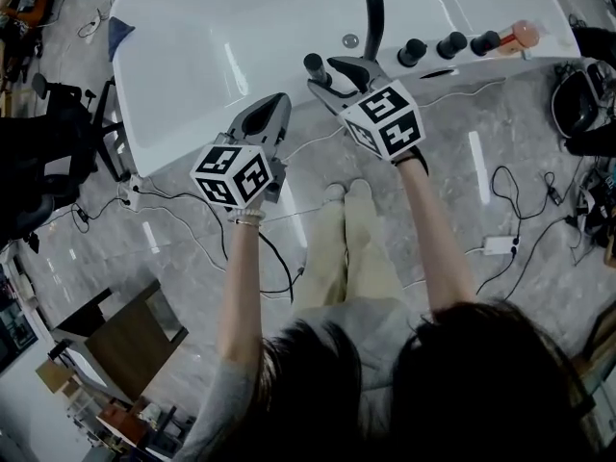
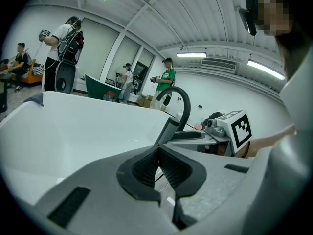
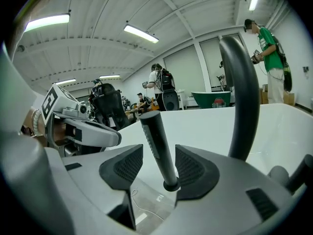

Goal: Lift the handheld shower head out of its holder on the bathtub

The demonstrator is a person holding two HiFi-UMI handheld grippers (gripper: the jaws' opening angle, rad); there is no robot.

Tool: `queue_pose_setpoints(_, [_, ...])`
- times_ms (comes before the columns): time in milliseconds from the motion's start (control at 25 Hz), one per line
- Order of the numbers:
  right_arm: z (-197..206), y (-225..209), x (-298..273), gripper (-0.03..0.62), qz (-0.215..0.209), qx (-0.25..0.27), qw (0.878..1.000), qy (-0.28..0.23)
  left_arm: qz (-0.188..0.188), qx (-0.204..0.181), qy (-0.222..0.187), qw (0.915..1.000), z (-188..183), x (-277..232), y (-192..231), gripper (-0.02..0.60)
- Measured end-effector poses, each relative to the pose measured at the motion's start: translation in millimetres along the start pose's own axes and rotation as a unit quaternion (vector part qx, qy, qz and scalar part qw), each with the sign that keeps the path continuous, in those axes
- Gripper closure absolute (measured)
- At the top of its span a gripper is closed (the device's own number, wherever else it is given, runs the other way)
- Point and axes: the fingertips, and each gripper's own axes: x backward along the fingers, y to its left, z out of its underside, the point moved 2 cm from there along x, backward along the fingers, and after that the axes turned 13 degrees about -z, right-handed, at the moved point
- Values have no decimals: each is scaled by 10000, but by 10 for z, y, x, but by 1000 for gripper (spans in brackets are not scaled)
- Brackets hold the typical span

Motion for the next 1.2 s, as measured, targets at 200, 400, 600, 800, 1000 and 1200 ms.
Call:
queue_pose_setpoints(200, [221, -53, -176, 411, 34, 88, 9998, 176, -42, 75, 63, 9999, 192, -89, 137, 577])
queue_pose_setpoints(400, [327, -153, -266, 408, 52, 158, 9999, 24, -18, 80, -6, 10000, 334, -251, 158, 577])
queue_pose_setpoints(600, [364, -164, -375, 408, 50, 155, 9998, -122, -27, 187, -93, 9998, 418, -301, 213, 577])
queue_pose_setpoints(800, [382, -232, -429, 408, 197, 136, 9995, -202, -28, 157, -114, 9998, 451, -346, 218, 577])
queue_pose_setpoints(1000, [385, -222, -507, 429, 130, 180, 9997, -116, -39, 163, -97, 9998, 462, -377, 227, 577])
queue_pose_setpoints(1200, [376, -221, -497, 453, 217, 379, 9989, 179, -35, 195, -91, 9998, 423, -375, 211, 577])
